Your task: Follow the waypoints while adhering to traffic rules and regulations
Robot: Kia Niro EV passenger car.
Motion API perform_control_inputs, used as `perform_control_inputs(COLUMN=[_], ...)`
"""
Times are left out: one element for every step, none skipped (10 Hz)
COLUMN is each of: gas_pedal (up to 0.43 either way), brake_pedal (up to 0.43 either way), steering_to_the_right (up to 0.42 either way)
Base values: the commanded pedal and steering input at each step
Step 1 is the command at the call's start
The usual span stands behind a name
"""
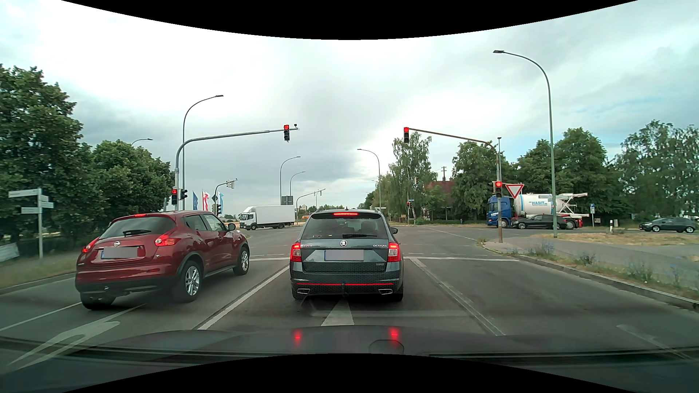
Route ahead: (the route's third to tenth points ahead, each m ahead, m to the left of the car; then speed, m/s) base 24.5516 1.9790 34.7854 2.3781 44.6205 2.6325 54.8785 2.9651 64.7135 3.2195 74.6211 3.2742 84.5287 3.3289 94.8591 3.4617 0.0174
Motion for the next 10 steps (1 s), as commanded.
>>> perform_control_inputs(gas_pedal=[0.0,0.0,0.0,0.0,0.0,0.0,0.0,0.0,0.0,0.0], brake_pedal=[0.22,0.22,0.22,0.22,0.226,0.226,0.226,0.226,0.226,0.22], steering_to_the_right=[0.003,0.003,0.003,0.003,0.003,0.003,0.003,0.003,0.003,0.003])
